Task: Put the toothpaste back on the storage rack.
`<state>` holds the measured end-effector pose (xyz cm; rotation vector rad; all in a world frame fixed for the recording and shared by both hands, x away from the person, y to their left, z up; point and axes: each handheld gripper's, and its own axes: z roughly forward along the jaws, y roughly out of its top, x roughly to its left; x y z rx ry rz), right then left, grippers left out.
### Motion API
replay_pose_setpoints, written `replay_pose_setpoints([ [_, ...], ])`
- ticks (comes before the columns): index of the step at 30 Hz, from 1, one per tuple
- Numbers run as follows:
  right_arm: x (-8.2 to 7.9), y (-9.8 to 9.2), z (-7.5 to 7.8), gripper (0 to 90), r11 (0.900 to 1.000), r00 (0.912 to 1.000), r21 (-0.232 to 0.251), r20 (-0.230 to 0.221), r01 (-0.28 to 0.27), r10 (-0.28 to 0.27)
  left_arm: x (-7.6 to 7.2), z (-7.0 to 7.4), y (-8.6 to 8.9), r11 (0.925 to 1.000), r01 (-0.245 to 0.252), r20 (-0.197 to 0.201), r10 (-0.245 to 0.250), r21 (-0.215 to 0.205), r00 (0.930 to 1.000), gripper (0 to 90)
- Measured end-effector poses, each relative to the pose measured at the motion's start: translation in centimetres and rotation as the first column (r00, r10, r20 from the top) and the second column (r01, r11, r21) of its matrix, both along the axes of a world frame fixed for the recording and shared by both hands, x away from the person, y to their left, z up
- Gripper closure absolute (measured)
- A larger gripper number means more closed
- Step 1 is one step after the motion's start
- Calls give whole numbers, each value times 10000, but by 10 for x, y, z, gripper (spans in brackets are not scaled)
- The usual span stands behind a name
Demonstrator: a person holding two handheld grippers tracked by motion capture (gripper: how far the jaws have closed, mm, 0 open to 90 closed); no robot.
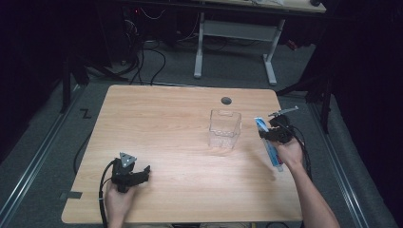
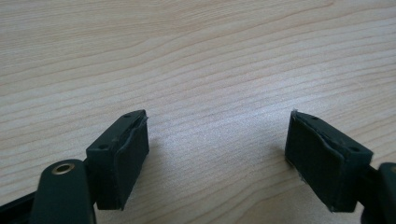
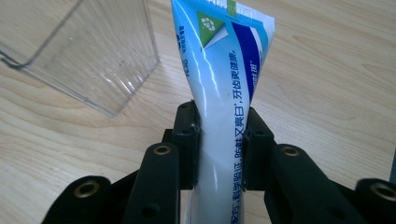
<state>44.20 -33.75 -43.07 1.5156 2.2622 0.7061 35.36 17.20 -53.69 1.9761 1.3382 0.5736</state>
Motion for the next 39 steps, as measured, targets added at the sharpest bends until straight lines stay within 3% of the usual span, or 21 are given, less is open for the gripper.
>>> replay_pose_setpoints([
  [20, -20, 8, 27, 723, 9968, 9935, 490, 971, -638, 588, 0, 0, 0, 10000, -5, -2, 5, -2, 10000, 219],
  [29, -28, 16, 42, 723, 9910, 9828, 730, 1551, -1124, 1001, 0, 0, 0, 10000, -6, 0, 6, -3, 10000, 219],
  [39, -30, 32, 56, 722, 9852, 9722, 718, 1879, -1557, 1399, 0, 0, 0, 10000, -7, 1, 7, -6, 10000, 219],
])
